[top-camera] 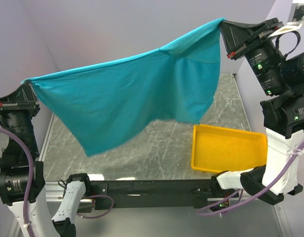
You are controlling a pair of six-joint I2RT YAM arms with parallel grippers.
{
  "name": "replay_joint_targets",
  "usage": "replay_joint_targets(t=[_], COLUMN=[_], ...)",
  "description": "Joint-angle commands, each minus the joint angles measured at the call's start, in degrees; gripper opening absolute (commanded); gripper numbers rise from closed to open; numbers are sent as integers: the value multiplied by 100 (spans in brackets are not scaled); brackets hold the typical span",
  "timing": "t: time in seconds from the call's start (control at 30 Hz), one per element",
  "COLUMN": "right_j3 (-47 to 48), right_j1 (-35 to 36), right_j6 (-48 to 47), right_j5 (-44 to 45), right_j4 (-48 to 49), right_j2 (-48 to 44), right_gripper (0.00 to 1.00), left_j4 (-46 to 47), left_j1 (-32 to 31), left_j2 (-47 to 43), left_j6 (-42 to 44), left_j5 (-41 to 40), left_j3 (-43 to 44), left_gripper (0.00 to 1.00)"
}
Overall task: Fold and stack the t-shirts
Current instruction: Flatten the tshirt out
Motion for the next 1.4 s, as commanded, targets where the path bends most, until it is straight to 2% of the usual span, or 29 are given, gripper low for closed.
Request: replay_joint_targets(t=[0.0,0.1,0.17,0.2,0.3,0.33,0.4,0.43,0.47,0.5,0.53,0.57,0.6,0.67,0.7,0.73,0.8,1.03,1.17,1.33,1.37], right_j3=[-66,-418,-838,-998,-1674,-1885,-1826,-1469,-1178,-862,-110,211,449,347,41,-667,-1260,-2516,-3309,-4056,-4145], right_j1=[27,-25,-104,-218,-394,-551,-658,-780,-825,-878,-904,-957,-957,-948,-948,-948,-940,-834,-808,-799,-799], right_j6=[64,170,179,179,135,135,205,275,293,337,459,495,521,574,583,600,592,399,504,504,478], right_j5=[64,423,564,591,758,775,977,917,794,515,373,258,118,20,-93,-103,-103,-95,221,283,327], right_j4=[458,213,117,116,212,265,134,3,-381,-611,-892,-1391,-1552,-1529,-1336,-951,-737,-1378,-1527,-1598,-1624], right_j2=[54,317,615,730,1336,1546,2354,2696,3439,3830,4225,4864,5088,5179,5048,4698,4380,3677,3351,3043,3034], right_gripper=[0,0,0,0,0,0,1,9,20,39,43,45,54,60,68,71,76,76,72,65,61], left_j4=[-453,-561,-359,-237,501,781,1073,1135,1231,1215,1171,1075,1031,908,794,706,478,643,819,1144,1414], left_j1=[20,20,12,20,12,20,20,12,20,12,-14,-41,-102,-146,-155,-155,-199,-726,-1244,-1833,-1886], left_j2=[195,528,739,958,1493,1679,2320,2531,2934,3103,3235,3385,3421,3369,3351,3307,3176,2745,3085,3745,3973], left_j6=[-12,-223,-153,-153,171,268,522,698,778,848,962,1024,1112,1305,1349,1402,1359,683,375,225,216], left_j5=[-244,36,598,783,1205,1232,1399,1400,1608,1698,1725,1777,1795,1830,1900,1935,1953,2076,2287,2568,2708], left_j3=[-117,-783,-1241,-1774,-2803,-2973,-3247,-3230,-3152,-3064,-2959,-2766,-2686,-2528,-2501,-2492,-2562,-3536,-3889,-3880,-3959], left_gripper=[0,0,0,0,0,4,20,46,56,62,74,77,79,80,81,81,81,80,80,81,81])
